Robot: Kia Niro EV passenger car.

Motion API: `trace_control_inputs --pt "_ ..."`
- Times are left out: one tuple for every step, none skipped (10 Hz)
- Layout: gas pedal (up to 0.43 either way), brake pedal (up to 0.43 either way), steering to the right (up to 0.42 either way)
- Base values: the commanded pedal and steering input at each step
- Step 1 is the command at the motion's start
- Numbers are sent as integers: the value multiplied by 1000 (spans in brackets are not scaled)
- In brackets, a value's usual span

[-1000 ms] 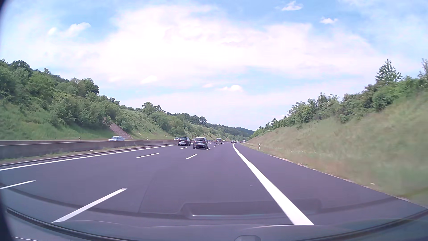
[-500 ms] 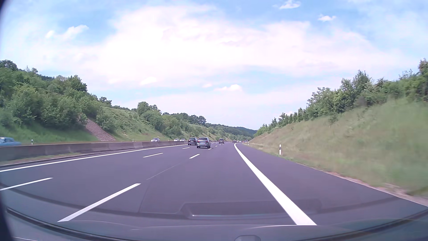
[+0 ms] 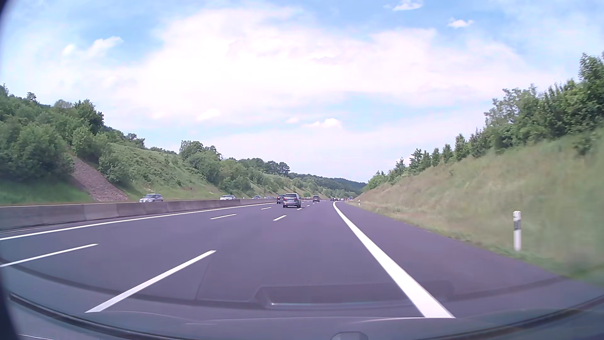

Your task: Follow the waypoints while adhering to traffic rules and regulations

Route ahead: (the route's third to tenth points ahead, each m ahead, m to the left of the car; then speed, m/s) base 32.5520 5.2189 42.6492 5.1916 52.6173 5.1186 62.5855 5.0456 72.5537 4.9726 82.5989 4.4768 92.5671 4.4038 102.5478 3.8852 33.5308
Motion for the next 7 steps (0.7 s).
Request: trace_control_inputs --pt "157 0 1" --pt "157 0 1" --pt "157 0 2" --pt "157 0 1" --pt "157 0 2" --pt "157 0 2" --pt "157 0 2"
